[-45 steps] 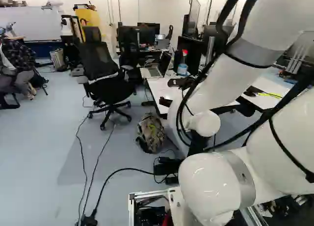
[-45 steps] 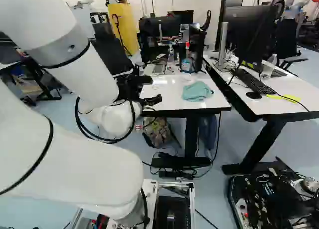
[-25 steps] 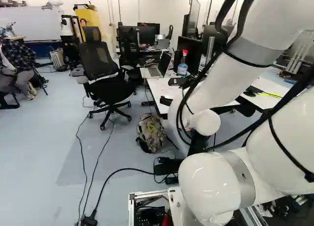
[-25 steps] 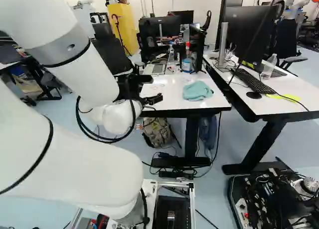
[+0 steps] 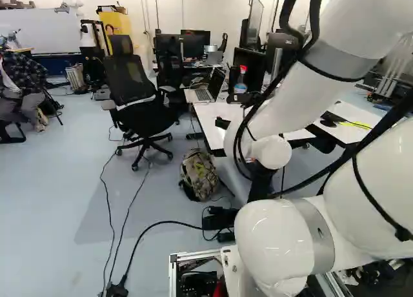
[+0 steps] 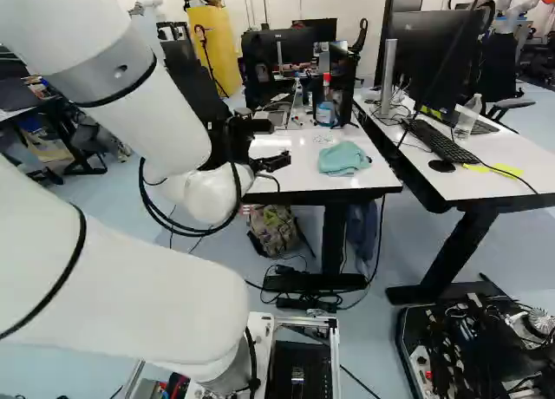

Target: Clean the table with the green towel

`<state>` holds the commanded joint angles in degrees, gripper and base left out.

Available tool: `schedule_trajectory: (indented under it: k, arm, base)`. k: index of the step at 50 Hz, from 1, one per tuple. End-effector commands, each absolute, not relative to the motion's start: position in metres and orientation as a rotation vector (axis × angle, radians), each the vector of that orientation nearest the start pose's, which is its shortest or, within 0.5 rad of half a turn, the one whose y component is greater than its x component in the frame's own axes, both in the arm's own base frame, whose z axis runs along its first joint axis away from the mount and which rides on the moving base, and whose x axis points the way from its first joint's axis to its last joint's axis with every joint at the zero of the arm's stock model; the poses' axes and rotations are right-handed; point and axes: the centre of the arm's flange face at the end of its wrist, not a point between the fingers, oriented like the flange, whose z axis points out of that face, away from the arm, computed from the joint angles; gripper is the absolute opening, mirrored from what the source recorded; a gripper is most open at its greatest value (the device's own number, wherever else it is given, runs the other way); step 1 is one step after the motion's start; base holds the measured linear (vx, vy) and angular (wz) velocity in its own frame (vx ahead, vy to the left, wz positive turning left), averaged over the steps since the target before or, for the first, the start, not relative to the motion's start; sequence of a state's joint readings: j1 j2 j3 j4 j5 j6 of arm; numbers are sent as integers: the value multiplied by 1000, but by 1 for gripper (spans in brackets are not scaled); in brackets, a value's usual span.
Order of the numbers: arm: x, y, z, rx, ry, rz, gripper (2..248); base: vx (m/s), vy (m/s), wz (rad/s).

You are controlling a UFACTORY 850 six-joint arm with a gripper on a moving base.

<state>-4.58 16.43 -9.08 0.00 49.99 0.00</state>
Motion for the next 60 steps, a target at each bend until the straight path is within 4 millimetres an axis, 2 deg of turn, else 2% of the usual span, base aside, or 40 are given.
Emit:
schedule_trajectory:
  k: [26,60]
  arm:
    - [328,-55,422,-2528,209,-2023,247]
    - [368,-99,441,-2696,378,-1847,247]
  base:
    - [0,0,0]
    - [0,0,0]
